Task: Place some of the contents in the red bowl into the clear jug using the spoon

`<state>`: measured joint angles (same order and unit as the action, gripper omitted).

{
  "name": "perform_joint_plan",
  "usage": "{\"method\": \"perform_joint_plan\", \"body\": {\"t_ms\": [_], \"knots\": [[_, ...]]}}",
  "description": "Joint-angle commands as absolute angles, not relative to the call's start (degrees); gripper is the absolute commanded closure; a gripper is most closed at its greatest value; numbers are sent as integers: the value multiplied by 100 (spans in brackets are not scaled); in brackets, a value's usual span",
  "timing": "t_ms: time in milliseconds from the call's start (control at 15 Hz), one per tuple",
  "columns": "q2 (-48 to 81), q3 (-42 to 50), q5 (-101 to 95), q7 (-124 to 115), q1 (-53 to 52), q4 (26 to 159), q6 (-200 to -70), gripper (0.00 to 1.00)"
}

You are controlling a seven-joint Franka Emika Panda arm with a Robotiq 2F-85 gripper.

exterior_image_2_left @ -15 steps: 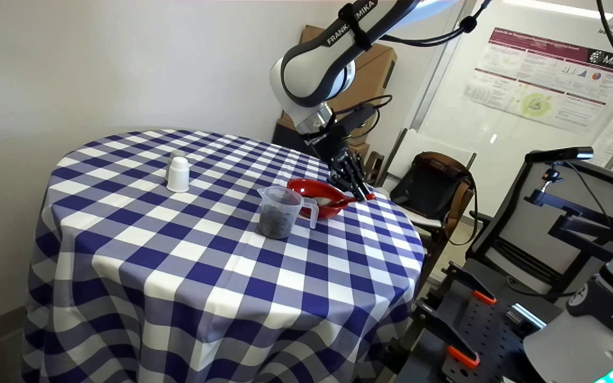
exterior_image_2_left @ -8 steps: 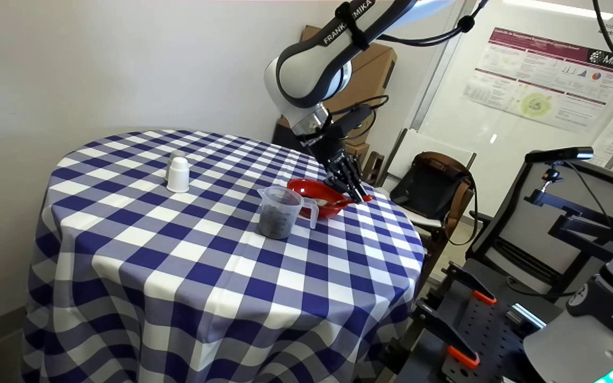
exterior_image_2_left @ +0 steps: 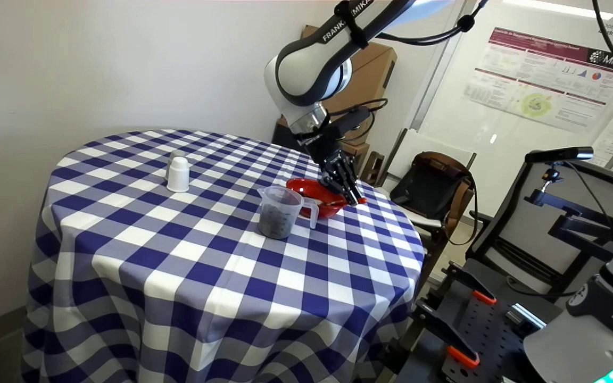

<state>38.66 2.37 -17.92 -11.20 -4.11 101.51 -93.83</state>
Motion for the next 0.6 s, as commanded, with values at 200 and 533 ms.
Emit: {"method": "perform_joint_plan", "body": {"t_ms": [200,533], "knots": [[3830,167,-1102,-766,-96,10179,-9554,95],[3764,162,-706,-530,74,10208,-9583,95]]}}
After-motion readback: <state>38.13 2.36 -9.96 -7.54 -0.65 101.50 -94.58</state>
